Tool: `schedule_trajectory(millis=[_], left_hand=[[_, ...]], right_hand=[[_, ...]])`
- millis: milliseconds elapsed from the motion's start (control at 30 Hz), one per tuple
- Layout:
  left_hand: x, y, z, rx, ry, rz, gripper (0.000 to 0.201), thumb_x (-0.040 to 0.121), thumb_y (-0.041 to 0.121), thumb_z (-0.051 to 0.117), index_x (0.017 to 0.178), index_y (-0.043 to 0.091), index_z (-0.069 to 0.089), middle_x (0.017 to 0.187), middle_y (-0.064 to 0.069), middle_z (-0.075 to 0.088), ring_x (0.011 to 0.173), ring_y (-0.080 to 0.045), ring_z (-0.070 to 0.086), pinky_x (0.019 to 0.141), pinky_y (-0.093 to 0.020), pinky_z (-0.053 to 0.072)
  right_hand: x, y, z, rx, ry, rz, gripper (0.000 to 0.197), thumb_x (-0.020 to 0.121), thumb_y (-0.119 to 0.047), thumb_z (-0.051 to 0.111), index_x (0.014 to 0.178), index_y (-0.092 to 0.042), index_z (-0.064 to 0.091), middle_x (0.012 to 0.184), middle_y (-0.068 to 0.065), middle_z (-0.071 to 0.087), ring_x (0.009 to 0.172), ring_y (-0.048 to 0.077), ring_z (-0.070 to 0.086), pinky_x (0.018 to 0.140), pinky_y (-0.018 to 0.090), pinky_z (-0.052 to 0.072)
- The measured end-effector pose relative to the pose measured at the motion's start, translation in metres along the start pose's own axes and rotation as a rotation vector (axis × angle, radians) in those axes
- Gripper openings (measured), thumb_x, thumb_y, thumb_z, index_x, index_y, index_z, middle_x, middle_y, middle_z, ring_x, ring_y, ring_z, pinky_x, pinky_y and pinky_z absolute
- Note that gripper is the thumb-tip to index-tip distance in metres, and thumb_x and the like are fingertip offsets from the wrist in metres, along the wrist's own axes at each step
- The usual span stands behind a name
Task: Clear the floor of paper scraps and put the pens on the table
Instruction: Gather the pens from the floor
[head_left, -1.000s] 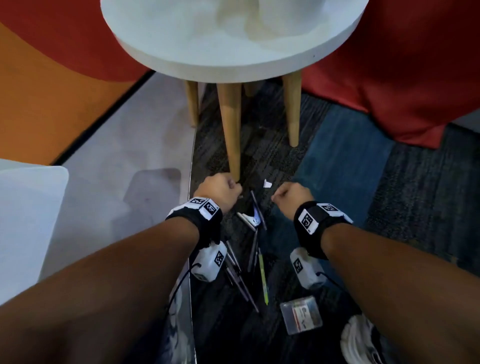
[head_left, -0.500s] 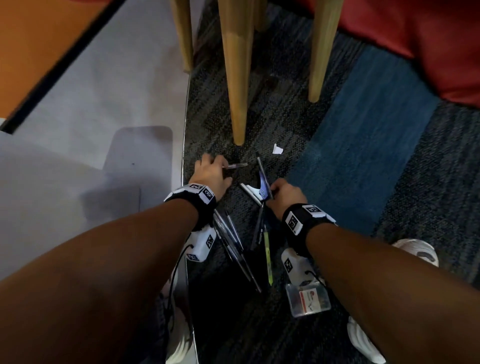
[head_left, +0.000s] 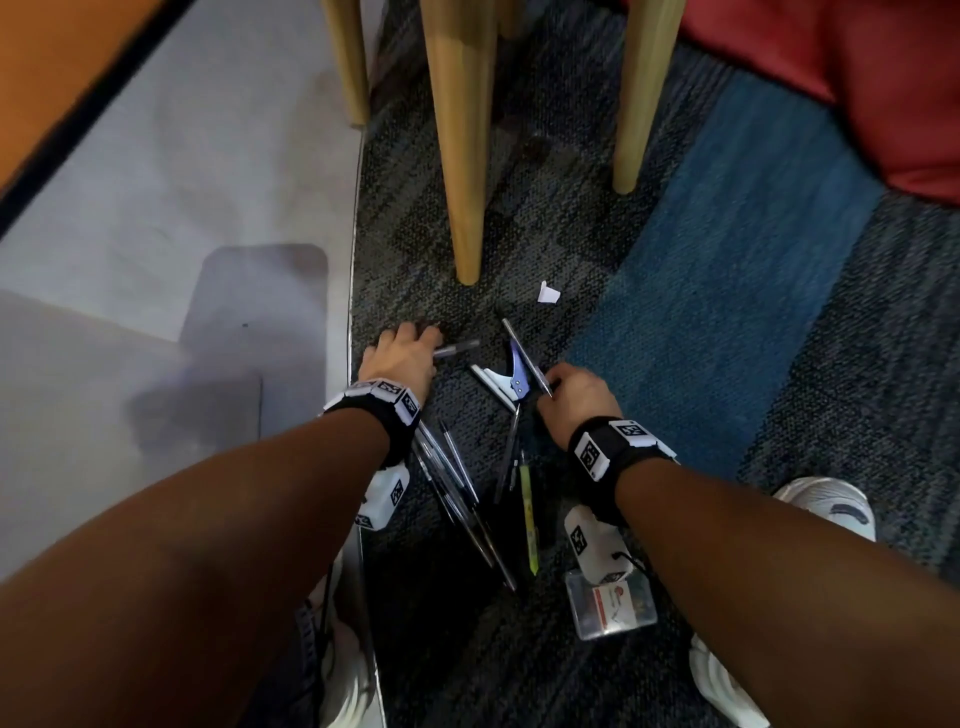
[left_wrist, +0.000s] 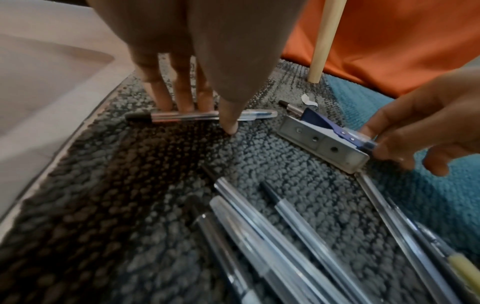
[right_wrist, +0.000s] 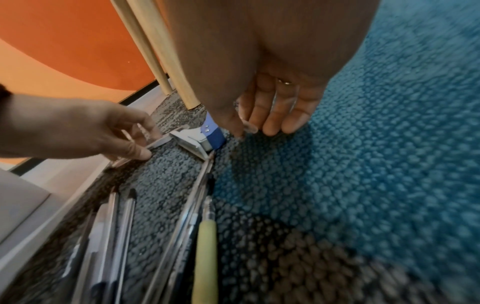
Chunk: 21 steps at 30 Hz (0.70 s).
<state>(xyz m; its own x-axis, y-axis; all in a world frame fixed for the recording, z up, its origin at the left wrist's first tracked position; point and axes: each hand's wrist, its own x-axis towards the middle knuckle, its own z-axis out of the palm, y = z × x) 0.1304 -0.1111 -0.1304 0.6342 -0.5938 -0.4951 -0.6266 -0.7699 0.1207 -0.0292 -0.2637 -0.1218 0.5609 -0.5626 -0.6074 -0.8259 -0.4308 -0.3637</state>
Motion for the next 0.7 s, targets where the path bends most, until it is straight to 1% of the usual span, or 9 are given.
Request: schedule_trajectory(millis=[67, 133, 233, 300, 333, 400, 533, 633, 700], left_hand=[[-0.005, 0.0, -0.001, 0.008, -0.04, -0.031, 0.024, 0.093, 0.011, 0.052, 0.116, 0.017, 0.047, 0.117, -0.012, 0.048, 0.108, -0.037, 0.048, 0.086, -0.049, 0.046], [-0.011, -0.001, -0.001, 0.02, -0.086, -0.034, 0.024, 0.091, 0.006, 0.05, 0.114, 0.015, 0.046, 0.113, -0.014, 0.051, 0.105, -0.038, 0.051, 0.085, -0.05, 0.048], [-0.023, 0.0, -0.009, 0.008, -0.095, -0.024, 0.024, 0.091, 0.004, 0.047, 0.114, 0.01, 0.047, 0.107, -0.017, 0.058, 0.094, -0.039, 0.059, 0.08, -0.048, 0.051], [-0.033, 0.007, -0.025, -0.033, -0.074, -0.04, 0.02, 0.092, 0.006, 0.047, 0.112, 0.008, 0.048, 0.103, -0.018, 0.062, 0.088, -0.039, 0.062, 0.07, -0.042, 0.05], [-0.038, 0.011, -0.036, -0.058, -0.075, -0.048, 0.019, 0.092, 0.008, 0.048, 0.111, 0.008, 0.049, 0.102, -0.019, 0.062, 0.088, -0.039, 0.062, 0.068, -0.039, 0.047], [-0.049, 0.021, -0.06, -0.112, -0.082, -0.058, 0.022, 0.09, 0.014, 0.054, 0.111, 0.007, 0.048, 0.103, -0.02, 0.062, 0.09, -0.039, 0.062, 0.069, -0.037, 0.046], [-0.074, 0.037, -0.106, -0.226, -0.017, -0.054, 0.029, 0.088, 0.018, 0.057, 0.112, 0.013, 0.042, 0.101, -0.017, 0.062, 0.089, -0.037, 0.061, 0.073, -0.038, 0.05], [-0.093, 0.047, -0.14, -0.243, 0.066, -0.031, 0.028, 0.089, 0.021, 0.054, 0.113, 0.015, 0.039, 0.096, -0.015, 0.06, 0.086, -0.037, 0.059, 0.068, -0.035, 0.045], [-0.106, 0.054, -0.164, -0.269, 0.135, 0.0, 0.021, 0.093, 0.027, 0.049, 0.108, 0.016, 0.04, 0.095, -0.016, 0.063, 0.08, -0.035, 0.059, 0.065, -0.034, 0.043]], right_hand=[[-0.004, 0.005, -0.003, 0.001, 0.022, 0.003, 0.025, 0.09, -0.022, 0.056, 0.112, -0.014, 0.062, 0.119, 0.011, 0.055, 0.109, 0.032, 0.055, 0.085, 0.033, 0.045], [-0.009, 0.01, -0.007, 0.002, 0.056, -0.013, 0.024, 0.095, -0.025, 0.051, 0.112, -0.012, 0.061, 0.118, 0.012, 0.054, 0.11, 0.033, 0.053, 0.087, 0.034, 0.045], [-0.018, 0.011, -0.021, 0.003, 0.09, -0.008, 0.026, 0.097, -0.033, 0.047, 0.109, -0.014, 0.061, 0.109, 0.014, 0.062, 0.102, 0.034, 0.059, 0.08, 0.033, 0.046], [-0.026, 0.006, -0.037, 0.003, 0.115, -0.004, 0.025, 0.096, -0.036, 0.05, 0.109, -0.018, 0.062, 0.105, 0.014, 0.066, 0.097, 0.033, 0.062, 0.077, 0.033, 0.048], [-0.03, 0.003, -0.046, 0.01, 0.135, -0.015, 0.024, 0.095, -0.036, 0.052, 0.107, -0.019, 0.063, 0.104, 0.014, 0.067, 0.096, 0.033, 0.063, 0.078, 0.033, 0.049], [-0.038, -0.006, -0.064, 0.026, 0.175, -0.058, 0.021, 0.093, -0.036, 0.056, 0.104, -0.02, 0.065, 0.102, 0.013, 0.067, 0.096, 0.033, 0.063, 0.079, 0.034, 0.05], [-0.062, -0.027, -0.104, 0.081, 0.28, -0.142, 0.019, 0.092, -0.035, 0.06, 0.104, -0.021, 0.065, 0.1, 0.007, 0.07, 0.099, 0.028, 0.063, 0.082, 0.034, 0.053], [-0.083, -0.037, -0.135, 0.123, 0.355, -0.194, 0.015, 0.093, -0.035, 0.056, 0.102, -0.024, 0.061, 0.096, 0.007, 0.07, 0.093, 0.029, 0.064, 0.079, 0.035, 0.054], [-0.097, -0.044, -0.158, 0.169, 0.412, -0.22, 0.015, 0.094, -0.035, 0.054, 0.105, -0.026, 0.06, 0.098, 0.009, 0.07, 0.092, 0.029, 0.065, 0.08, 0.036, 0.055]])
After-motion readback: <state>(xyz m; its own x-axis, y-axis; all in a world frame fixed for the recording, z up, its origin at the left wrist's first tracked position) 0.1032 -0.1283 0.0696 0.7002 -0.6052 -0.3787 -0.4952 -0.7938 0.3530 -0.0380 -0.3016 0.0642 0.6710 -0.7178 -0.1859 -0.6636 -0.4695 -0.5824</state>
